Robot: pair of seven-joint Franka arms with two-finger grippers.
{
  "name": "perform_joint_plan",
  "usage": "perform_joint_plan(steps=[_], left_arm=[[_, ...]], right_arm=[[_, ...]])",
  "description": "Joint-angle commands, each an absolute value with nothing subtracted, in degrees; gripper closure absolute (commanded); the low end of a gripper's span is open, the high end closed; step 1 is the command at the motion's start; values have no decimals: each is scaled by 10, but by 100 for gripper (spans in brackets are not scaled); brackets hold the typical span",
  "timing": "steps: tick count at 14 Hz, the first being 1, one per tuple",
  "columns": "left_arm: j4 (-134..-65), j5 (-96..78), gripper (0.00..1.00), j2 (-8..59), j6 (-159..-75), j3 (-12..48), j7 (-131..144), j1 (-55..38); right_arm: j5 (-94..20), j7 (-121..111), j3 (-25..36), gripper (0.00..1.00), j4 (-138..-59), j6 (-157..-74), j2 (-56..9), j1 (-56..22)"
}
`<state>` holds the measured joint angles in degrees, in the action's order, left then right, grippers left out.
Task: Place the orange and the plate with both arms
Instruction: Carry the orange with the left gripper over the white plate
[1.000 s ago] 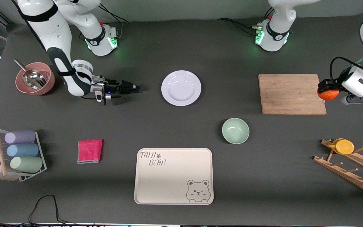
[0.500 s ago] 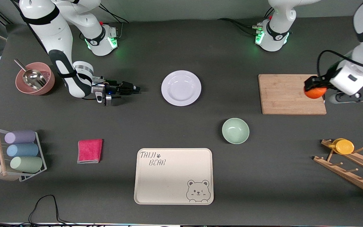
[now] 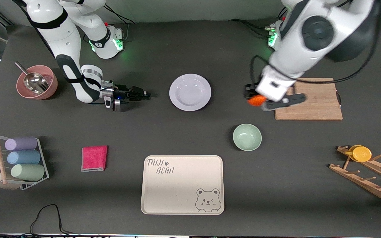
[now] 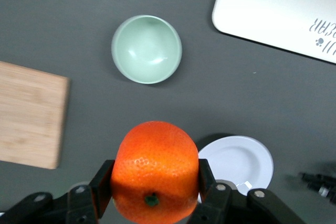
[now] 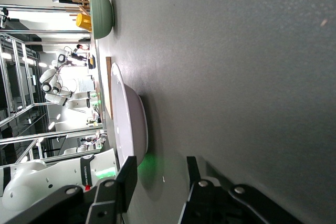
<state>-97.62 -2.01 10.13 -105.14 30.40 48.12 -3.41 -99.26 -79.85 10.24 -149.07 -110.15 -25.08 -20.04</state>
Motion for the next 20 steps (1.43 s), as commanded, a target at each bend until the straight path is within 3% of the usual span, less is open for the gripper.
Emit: perform_joint_plan(steps=[1, 10, 19, 20], left_arm=[[-946, 48, 100, 195, -1109, 299, 612, -125], [-991, 103, 100, 330, -1269, 292, 770, -281], [-1012, 142, 100, 381, -1334, 292, 821, -301], [-1013, 142, 79, 381, -1332, 292, 821, -301]], right_arm=[[-1010, -817, 102, 55, -1485, -1096, -265, -207], [-1002, -817, 100, 55, -1484, -1070, -265, -207], [-998, -815, 99, 55, -1475, -1070, -265, -207], [-998, -815, 99, 55, -1475, -1070, -265, -207]])
